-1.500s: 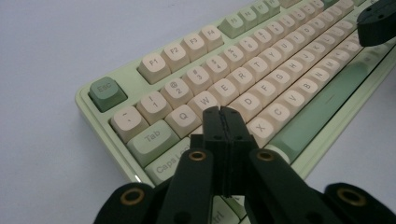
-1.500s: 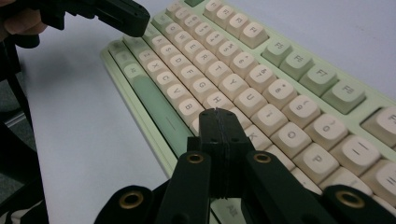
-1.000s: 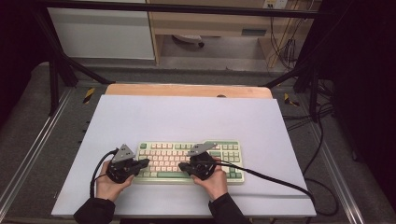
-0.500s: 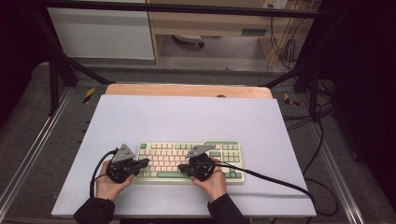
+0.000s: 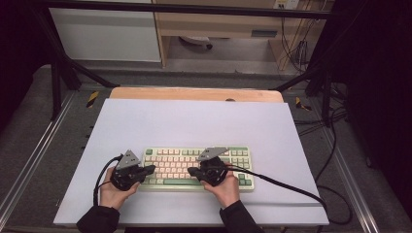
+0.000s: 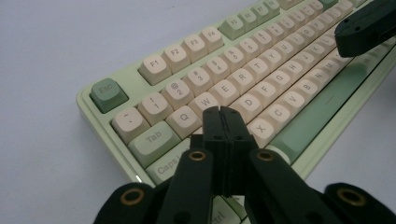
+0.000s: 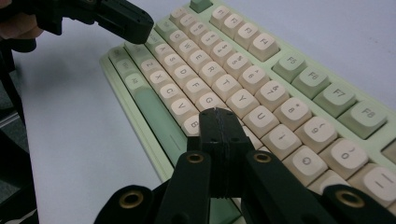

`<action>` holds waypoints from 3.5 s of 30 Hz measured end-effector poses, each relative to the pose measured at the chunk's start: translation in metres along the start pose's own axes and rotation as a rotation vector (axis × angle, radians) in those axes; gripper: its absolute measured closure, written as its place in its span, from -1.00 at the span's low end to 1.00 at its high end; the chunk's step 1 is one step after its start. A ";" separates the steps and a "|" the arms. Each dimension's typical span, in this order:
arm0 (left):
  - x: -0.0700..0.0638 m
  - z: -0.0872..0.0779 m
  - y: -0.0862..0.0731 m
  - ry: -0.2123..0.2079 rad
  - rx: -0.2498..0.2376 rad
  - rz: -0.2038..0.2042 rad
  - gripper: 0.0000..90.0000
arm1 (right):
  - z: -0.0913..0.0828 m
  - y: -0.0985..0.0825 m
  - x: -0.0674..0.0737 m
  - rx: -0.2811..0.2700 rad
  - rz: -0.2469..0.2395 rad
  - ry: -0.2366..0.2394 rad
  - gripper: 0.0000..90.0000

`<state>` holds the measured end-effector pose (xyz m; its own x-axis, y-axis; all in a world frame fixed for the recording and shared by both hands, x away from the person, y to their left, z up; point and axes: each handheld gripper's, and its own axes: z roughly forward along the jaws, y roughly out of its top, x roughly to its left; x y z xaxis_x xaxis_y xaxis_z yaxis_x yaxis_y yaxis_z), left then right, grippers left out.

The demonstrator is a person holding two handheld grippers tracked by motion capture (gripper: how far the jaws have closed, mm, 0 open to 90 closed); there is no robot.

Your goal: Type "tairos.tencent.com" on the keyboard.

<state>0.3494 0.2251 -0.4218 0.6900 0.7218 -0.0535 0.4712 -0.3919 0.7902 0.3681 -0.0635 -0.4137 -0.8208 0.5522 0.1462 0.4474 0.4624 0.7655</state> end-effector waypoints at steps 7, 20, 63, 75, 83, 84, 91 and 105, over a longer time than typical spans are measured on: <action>-0.001 0.000 0.000 -0.003 -0.001 0.001 0.99 | -0.010 0.003 -0.001 0.003 -0.011 -0.018 1.00; -0.002 0.001 0.001 -0.007 -0.001 0.005 0.99 | -0.028 -0.007 -0.012 -0.004 0.014 -0.040 1.00; -0.038 0.035 0.011 -0.053 0.053 0.078 0.99 | -0.046 -0.038 -0.028 -0.016 0.063 -0.060 1.00; -0.034 0.023 0.011 -0.050 0.031 0.071 0.99 | -0.046 -0.040 -0.029 -0.012 0.065 -0.057 1.00; -0.028 0.012 0.013 -0.043 0.002 0.058 0.99 | -0.044 -0.040 -0.029 -0.008 0.068 -0.056 1.00; -0.027 0.011 0.014 -0.042 0.000 0.056 0.99 | -0.044 -0.040 -0.029 -0.007 0.070 -0.056 1.00; -0.024 0.010 0.017 -0.035 0.006 0.051 0.99 | -0.045 -0.040 -0.029 -0.005 0.069 -0.057 1.00; -0.019 0.016 0.030 -0.018 0.012 0.047 0.99 | -0.045 -0.040 -0.029 -0.002 0.068 -0.056 1.00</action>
<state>0.3587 0.1904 -0.4066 0.7211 0.6923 -0.0278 0.4446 -0.4316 0.7849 0.3583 -0.1293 -0.4205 -0.7677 0.6198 0.1627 0.5006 0.4216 0.7561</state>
